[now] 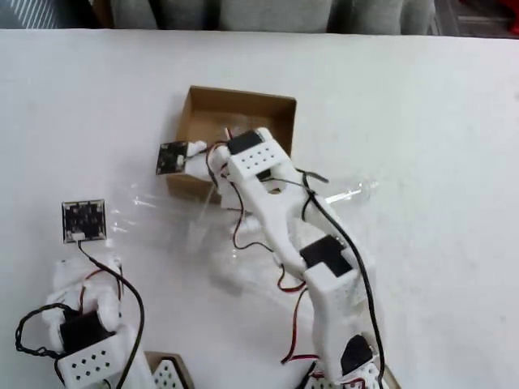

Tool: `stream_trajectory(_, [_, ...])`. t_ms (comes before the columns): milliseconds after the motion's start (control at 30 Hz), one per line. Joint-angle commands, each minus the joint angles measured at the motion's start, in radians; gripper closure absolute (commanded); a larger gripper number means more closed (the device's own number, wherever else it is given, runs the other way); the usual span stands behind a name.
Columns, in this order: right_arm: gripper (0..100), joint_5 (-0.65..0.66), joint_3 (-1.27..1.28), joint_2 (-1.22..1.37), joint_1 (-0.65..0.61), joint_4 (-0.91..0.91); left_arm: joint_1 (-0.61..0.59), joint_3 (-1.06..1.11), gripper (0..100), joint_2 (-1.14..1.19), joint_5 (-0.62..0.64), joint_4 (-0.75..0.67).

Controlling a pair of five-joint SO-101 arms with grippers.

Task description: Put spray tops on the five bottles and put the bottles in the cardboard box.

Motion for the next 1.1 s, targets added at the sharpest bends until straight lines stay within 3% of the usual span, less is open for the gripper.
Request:
stream_trajectory(0, [95.6,-0.009,0.02,-0.091,-0.018,-0.01,0.013,-0.005,97,-0.019,-0.011,-0.006])
stream_trajectory(233, [76.2,-0.008,-0.031,-0.097,-0.019,0.071,0.013,-0.005,97,-0.019,-0.011,-0.006])
stream_trajectory(533, [82.3,-0.046,-0.365,-0.096,-0.031,0.42,0.013,-0.005,97,-0.019,-0.011,-0.006])
stream_trajectory(733, [82.9,-0.334,-0.612,-0.087,-0.024,0.503,0.013,-0.005,97,-0.019,-0.011,-0.006])
stream_trajectory(1067, [79.7,-0.813,-0.638,-0.007,-0.001,0.255,0.012,-0.003,97,-0.019,-0.011,-0.005])
